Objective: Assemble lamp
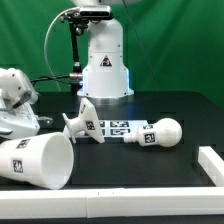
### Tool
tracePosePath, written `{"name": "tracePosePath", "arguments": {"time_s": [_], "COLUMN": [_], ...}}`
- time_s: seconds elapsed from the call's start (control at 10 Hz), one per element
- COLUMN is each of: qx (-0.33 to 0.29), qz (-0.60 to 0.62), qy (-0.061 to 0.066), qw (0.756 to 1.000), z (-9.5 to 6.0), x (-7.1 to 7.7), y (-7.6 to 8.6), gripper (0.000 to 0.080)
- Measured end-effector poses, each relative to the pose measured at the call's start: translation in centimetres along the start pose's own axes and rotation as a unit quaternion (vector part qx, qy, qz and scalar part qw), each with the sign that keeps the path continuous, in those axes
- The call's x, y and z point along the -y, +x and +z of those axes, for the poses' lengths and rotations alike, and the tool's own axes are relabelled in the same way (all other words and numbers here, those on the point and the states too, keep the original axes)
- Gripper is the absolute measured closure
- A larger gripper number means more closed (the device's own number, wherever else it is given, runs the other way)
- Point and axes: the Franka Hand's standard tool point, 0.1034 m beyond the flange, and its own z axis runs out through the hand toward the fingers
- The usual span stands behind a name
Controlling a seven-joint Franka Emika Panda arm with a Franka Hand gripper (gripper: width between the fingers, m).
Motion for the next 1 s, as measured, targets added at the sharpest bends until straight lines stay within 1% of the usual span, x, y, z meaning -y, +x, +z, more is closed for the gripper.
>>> {"name": "tracePosePath", "arguments": {"time_s": [0.1,0.2,0.3,0.8,1.0], "qx": [-0.003,-0.005,-0.004,-0.004,-0.004], "qz": [0.004,0.004,0.007,0.012,0.056], "qy": [-0.001,-0.004,-0.003,-0.004,-0.004], "qw": [1.0,1.0,1.0,1.0,0.998], "z": [0.61,0.87,0.99,1.05,1.08], "x": [-0.03,0.2,0.29,0.23,0.26], "y": [-0.06,-0.09,-0.14,-0.03,-0.05], "gripper": [0.01,0.01,0.01,0.01,0.01]}}
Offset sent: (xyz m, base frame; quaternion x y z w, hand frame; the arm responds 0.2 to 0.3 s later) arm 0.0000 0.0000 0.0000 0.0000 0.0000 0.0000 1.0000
